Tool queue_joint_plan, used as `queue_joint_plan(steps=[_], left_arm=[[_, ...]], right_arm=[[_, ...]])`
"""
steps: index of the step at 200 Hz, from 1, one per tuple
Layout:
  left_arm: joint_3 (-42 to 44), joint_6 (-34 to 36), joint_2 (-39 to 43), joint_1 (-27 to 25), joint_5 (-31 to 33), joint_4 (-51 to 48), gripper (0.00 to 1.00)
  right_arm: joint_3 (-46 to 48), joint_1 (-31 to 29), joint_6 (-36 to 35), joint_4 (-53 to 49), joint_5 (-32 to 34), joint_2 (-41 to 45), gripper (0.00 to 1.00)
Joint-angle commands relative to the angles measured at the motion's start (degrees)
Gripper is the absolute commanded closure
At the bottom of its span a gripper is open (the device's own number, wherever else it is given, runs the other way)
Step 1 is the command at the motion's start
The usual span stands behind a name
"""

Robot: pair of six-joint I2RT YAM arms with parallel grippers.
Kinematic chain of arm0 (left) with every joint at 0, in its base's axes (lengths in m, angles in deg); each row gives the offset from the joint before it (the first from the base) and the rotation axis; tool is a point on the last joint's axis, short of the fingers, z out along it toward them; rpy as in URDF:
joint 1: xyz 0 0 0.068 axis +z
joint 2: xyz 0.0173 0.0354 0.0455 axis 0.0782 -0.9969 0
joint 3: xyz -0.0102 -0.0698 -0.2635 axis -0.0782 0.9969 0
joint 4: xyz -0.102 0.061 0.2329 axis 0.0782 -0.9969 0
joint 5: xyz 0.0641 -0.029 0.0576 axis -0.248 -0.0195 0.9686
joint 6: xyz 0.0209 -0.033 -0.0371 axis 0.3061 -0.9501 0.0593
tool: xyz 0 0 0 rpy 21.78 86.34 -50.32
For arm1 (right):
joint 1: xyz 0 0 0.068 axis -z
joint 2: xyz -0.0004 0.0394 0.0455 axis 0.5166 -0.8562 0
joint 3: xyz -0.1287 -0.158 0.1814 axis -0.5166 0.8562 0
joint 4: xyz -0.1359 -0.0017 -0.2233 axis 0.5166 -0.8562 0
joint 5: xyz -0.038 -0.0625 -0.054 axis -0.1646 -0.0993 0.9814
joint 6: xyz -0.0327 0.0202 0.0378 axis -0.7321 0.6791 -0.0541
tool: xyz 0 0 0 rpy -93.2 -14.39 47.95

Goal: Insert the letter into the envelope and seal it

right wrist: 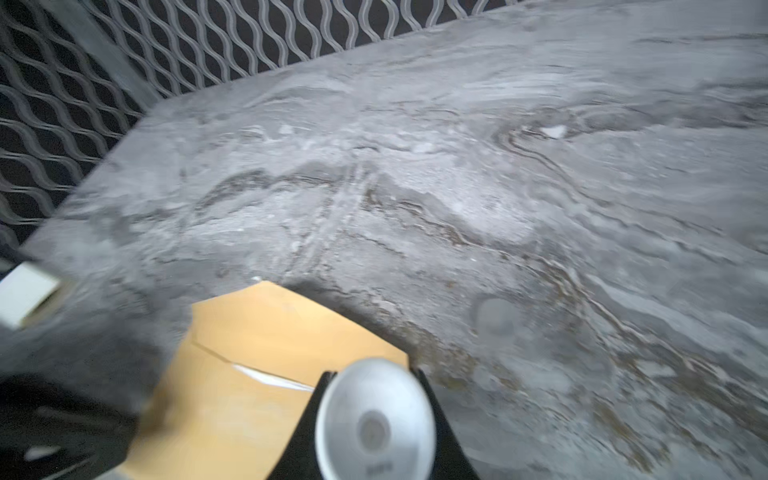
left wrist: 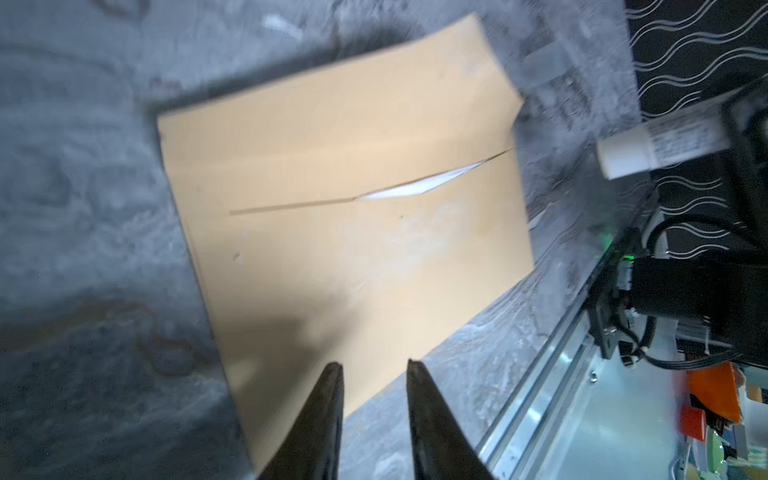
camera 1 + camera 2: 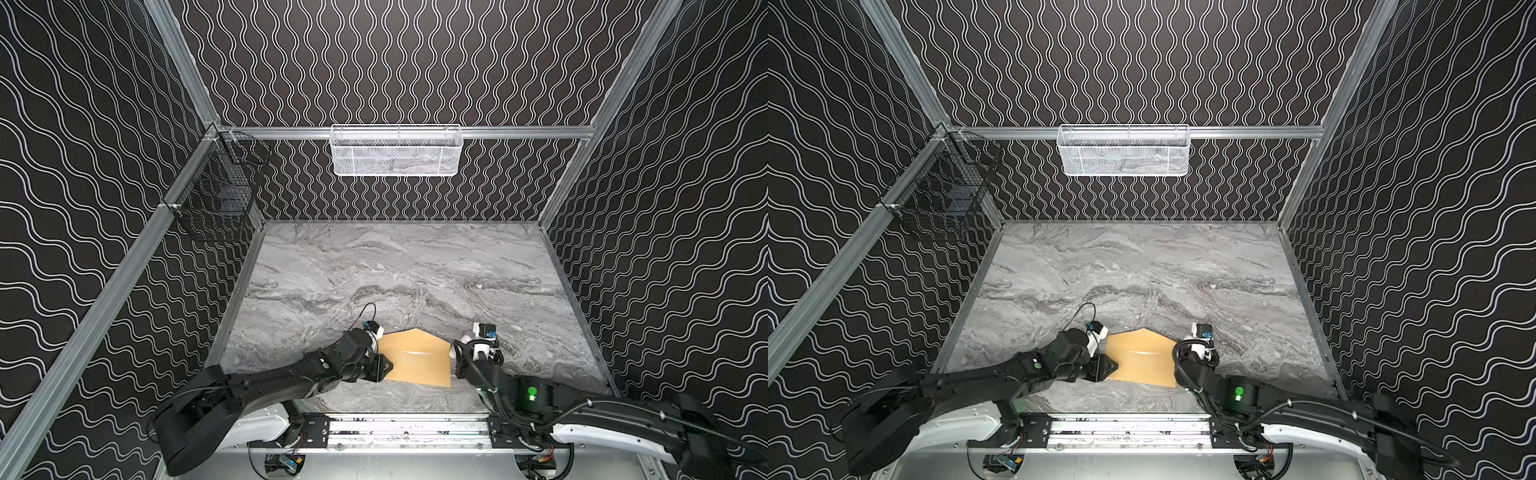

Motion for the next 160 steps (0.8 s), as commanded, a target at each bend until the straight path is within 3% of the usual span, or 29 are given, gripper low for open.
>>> queue_joint_plan(steps=[1,48,83,160], left_arm=[[-4.12,6.18,1.81,-0.17,0.43,-2.97,0.67],[-7.85,17.26,6.97,-2.93,-8.64,1.94,0.59],[-11.00,23.20,3.43,-7.52,-11.96,4.98,0.57],[-11.99,26.72,2.58,-9.77,-5.02,8.27,0.56]], right_arm=[[-0.36,3.34,-13.22,6.43,-16.19,3.46,1.00],[-0.88,10.48,-16.21,11.08,-35.36,6.94,1.00],[-2.97,11.67,-16.92,15.65,-42.70,2.44,1.00],[-5.09,12.64,-15.20,19.29,-50.08,-0.31,1.00]])
